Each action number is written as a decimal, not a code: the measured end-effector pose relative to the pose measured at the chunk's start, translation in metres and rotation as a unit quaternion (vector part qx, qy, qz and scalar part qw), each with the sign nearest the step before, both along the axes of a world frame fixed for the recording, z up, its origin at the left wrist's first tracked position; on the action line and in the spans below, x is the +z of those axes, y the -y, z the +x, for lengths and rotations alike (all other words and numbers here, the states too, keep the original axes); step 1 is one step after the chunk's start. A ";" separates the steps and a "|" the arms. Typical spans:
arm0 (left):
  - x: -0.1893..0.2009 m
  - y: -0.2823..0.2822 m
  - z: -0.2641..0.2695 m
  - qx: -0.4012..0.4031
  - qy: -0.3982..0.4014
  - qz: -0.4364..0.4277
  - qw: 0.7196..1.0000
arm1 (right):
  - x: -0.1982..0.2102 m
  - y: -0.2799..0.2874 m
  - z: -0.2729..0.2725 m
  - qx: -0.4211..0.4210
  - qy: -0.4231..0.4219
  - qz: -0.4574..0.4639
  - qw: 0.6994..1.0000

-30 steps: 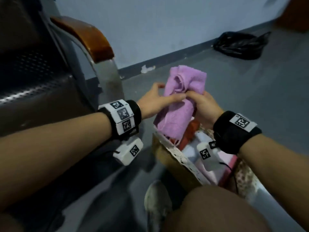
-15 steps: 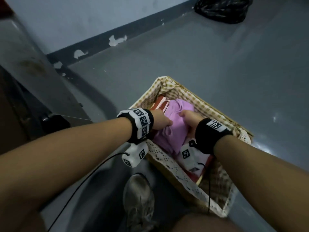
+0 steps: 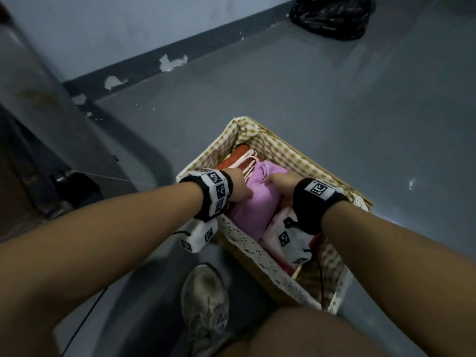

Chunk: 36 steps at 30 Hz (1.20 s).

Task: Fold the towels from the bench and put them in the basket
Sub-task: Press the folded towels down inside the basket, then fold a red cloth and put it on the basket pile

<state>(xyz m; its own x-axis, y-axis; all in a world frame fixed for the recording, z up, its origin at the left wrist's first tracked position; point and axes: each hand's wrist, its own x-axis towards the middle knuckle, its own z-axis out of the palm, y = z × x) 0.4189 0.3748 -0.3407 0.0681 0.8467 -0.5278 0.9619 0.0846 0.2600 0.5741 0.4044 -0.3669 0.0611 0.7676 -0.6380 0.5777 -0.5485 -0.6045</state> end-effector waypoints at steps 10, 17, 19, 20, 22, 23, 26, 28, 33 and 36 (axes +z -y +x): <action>0.112 0.059 -0.100 0.071 0.156 0.177 0.969 | 0.149 0.037 -0.108 0.300 0.005 0.177 0.937; 0.161 0.156 -0.239 0.144 0.087 0.251 0.953 | 0.199 0.088 -0.256 0.479 -0.023 0.199 0.855; 0.166 0.191 -0.286 0.182 0.056 0.258 0.947 | 0.200 0.108 -0.304 0.524 -0.032 0.197 0.828; 0.167 0.210 -0.308 0.205 0.044 0.261 0.942 | 0.199 0.120 -0.328 0.548 -0.034 0.201 0.811; 0.166 0.247 -0.349 0.251 0.023 0.262 0.931 | 0.195 0.147 -0.372 0.590 -0.036 0.208 0.779; 0.163 0.268 -0.368 0.275 0.013 0.258 0.926 | 0.191 0.161 -0.394 0.605 -0.042 0.208 0.767; 0.148 0.330 -0.415 0.340 -0.027 0.240 0.909 | 0.179 0.207 -0.452 0.643 -0.071 0.201 0.735; 0.136 0.371 -0.440 0.379 -0.053 0.209 0.900 | 0.171 0.235 -0.483 0.667 -0.084 0.200 0.713; 0.106 0.452 -0.485 0.448 -0.143 0.104 0.876 | 0.142 0.298 -0.535 0.694 -0.091 0.174 0.693; 0.088 0.483 -0.501 0.480 -0.172 0.077 0.857 | 0.126 0.330 -0.553 0.697 -0.099 0.140 0.696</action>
<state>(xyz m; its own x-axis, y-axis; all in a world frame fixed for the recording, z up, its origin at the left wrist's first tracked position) -0.0821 -0.1086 -0.2523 -0.8363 0.4858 -0.2540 0.4893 0.8705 0.0539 0.0206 0.0743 -0.2410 -0.9358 0.0898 -0.3408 0.3209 0.6171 -0.7185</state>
